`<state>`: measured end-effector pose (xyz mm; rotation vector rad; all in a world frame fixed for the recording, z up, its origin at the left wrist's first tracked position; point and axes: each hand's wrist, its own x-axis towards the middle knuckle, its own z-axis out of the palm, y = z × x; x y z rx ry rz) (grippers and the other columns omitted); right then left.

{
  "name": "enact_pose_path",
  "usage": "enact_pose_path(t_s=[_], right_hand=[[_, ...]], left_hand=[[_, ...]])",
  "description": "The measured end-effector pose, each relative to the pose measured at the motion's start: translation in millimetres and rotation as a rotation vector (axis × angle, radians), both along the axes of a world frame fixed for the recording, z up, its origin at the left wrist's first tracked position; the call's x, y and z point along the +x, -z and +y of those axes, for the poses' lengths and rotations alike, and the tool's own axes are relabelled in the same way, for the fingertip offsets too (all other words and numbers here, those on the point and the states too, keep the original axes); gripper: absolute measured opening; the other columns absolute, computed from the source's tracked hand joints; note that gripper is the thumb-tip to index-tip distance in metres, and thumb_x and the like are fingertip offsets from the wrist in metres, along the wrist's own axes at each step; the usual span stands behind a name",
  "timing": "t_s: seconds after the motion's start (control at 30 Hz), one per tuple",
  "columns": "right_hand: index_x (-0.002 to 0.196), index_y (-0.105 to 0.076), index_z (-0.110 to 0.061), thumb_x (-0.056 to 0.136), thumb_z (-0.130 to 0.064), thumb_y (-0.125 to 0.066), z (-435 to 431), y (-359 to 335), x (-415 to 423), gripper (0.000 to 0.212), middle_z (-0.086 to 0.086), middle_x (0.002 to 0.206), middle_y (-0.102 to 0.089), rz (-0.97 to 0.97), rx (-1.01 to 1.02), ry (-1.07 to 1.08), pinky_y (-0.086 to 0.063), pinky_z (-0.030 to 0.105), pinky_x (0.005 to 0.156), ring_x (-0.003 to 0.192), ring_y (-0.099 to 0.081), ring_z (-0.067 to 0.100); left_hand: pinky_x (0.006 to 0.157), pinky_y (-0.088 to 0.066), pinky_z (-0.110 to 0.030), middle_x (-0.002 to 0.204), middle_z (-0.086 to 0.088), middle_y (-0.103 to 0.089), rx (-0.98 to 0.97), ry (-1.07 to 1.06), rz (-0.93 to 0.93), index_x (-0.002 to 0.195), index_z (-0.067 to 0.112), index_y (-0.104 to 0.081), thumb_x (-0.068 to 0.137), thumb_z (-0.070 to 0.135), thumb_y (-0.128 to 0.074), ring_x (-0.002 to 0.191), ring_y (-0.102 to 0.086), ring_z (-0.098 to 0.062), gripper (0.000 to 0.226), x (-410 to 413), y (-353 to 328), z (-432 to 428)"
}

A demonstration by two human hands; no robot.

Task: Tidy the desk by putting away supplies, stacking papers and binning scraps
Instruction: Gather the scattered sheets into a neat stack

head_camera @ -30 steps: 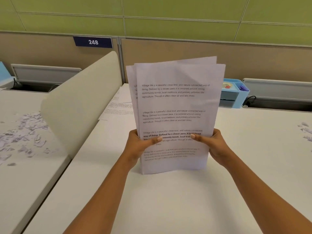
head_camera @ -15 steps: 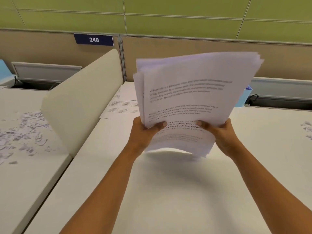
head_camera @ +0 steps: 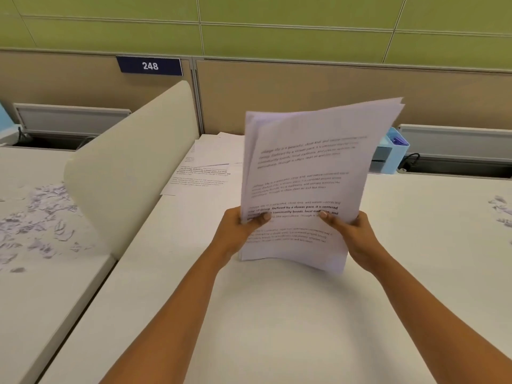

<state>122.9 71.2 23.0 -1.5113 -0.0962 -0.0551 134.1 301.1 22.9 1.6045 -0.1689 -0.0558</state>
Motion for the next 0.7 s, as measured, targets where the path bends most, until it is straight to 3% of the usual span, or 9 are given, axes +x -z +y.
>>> enact_pose_path(t_s=[0.1,0.2,0.3,0.37,0.43,0.5,0.57,0.7], right_hand=[[0.102,-0.067,-0.016,0.038,-0.058,-0.085,-9,3,5,0.079,0.002,0.102,-0.073,0.032,0.019,0.084,-0.058,0.033,0.072,0.092,-0.070,0.022],[0.111,-0.064,-0.011,0.035,-0.055,-0.088,-24,6,9,0.091,0.005,0.106,-0.071,0.078,0.072,0.140,-0.058,0.035,0.073,0.095,-0.069,0.024],[0.114,-0.061,-0.008,0.023,-0.057,-0.089,-38,9,13,0.107,0.005,0.105,-0.071,0.127,0.110,0.198,-0.059,0.032,0.071,0.090,-0.070,0.020],[0.115,-0.060,-0.008,0.022,-0.055,-0.090,-43,13,14,0.108,0.005,0.106,-0.070,0.145,0.135,0.205,-0.059,0.030,0.068,0.085,-0.071,0.017],[0.119,-0.057,-0.006,0.049,-0.042,-0.088,-45,16,13,0.085,0.009,0.111,-0.067,0.190,0.156,0.199,-0.059,0.029,0.064,0.078,-0.071,0.015],[0.124,-0.053,-0.003,0.083,-0.018,-0.068,-46,19,12,0.046,0.012,0.114,-0.065,0.250,0.168,0.200,-0.059,0.029,0.064,0.073,-0.070,0.012],[0.125,-0.052,-0.003,0.089,-0.010,-0.058,-47,24,13,0.037,0.008,0.107,-0.066,0.283,0.160,0.214,-0.059,0.027,0.062,0.071,-0.070,0.011],[0.122,-0.053,-0.007,0.089,-0.009,-0.057,-41,26,12,0.033,0.005,0.105,-0.067,0.296,0.183,0.207,-0.059,0.027,0.061,0.075,-0.070,0.014]], left_hand=[[0.081,-0.054,-0.024,0.102,-0.001,-0.070,0.156,-0.079,0.043,0.104,0.019,-0.064,0.084,0.022,-0.067,0.097,-0.065,-0.017,0.021,10,11,8],[0.099,-0.041,-0.026,0.118,0.000,-0.064,0.521,-0.173,-0.025,0.115,0.019,-0.062,0.083,0.021,-0.068,0.112,-0.057,-0.015,0.033,17,35,27],[0.112,-0.020,-0.030,0.148,0.001,-0.036,0.838,-0.073,-0.024,0.135,0.023,-0.044,0.087,0.032,-0.062,0.141,-0.024,-0.017,0.053,19,52,42],[0.115,-0.011,-0.030,0.154,0.003,-0.023,0.979,-0.013,0.006,0.143,0.021,-0.033,0.090,0.040,-0.054,0.145,-0.010,-0.015,0.060,20,56,48],[0.115,-0.011,-0.030,0.156,0.003,-0.017,1.091,0.026,0.002,0.146,0.020,-0.027,0.095,0.041,-0.046,0.145,-0.009,-0.015,0.059,23,54,50],[0.114,-0.015,-0.030,0.156,0.002,-0.017,1.208,0.062,-0.023,0.146,0.019,-0.026,0.098,0.038,-0.039,0.145,-0.012,-0.017,0.054,26,49,49],[0.113,-0.020,-0.032,0.156,0.001,-0.019,1.321,0.101,-0.043,0.147,0.018,-0.025,0.099,0.035,-0.036,0.144,-0.017,-0.019,0.051,28,42,47],[0.102,-0.036,-0.035,0.146,-0.007,-0.034,1.526,0.211,-0.112,0.142,0.014,-0.031,0.100,0.032,-0.034,0.130,-0.038,-0.025,0.047,33,32,46]])
